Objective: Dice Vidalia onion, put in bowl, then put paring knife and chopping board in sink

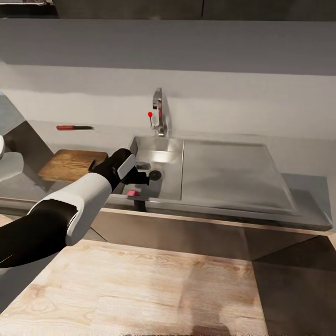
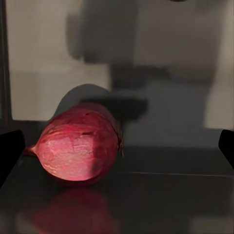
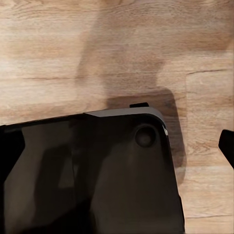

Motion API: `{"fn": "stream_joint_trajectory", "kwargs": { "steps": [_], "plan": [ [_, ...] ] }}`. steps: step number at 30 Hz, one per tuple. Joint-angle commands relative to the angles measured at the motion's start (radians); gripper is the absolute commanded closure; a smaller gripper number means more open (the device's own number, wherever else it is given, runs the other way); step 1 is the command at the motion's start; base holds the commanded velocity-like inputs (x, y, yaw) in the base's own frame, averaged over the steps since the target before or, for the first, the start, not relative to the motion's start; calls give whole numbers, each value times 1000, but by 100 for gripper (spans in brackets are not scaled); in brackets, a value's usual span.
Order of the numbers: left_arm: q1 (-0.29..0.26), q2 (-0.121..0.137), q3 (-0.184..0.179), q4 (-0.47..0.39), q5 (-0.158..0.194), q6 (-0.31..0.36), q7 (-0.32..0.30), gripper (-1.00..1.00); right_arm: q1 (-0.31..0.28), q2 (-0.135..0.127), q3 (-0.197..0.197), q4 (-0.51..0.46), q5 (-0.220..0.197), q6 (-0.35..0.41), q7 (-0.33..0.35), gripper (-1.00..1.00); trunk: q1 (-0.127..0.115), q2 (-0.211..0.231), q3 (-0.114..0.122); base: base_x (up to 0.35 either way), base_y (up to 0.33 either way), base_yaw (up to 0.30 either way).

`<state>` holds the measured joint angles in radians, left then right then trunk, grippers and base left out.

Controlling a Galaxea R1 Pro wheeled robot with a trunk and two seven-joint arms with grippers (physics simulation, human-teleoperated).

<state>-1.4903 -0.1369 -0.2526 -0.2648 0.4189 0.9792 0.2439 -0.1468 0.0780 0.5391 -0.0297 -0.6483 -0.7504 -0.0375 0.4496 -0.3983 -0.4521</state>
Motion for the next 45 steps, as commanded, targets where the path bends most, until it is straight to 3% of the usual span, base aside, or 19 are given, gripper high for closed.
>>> {"fn": "stream_joint_trajectory", "kwargs": {
  "steps": [1,45],
  "plan": [
    [-1,0,-7,-1,11,3,7,-100,-1,0,8,1,-5,-3,-4,-100,0,-2,-3,0,0,0],
    [-1,6,-7,27,11,3,8,-100,-1,0,8,1,-5,-3,-4,-100,0,-2,-69,0,0,0]
  ]
}}
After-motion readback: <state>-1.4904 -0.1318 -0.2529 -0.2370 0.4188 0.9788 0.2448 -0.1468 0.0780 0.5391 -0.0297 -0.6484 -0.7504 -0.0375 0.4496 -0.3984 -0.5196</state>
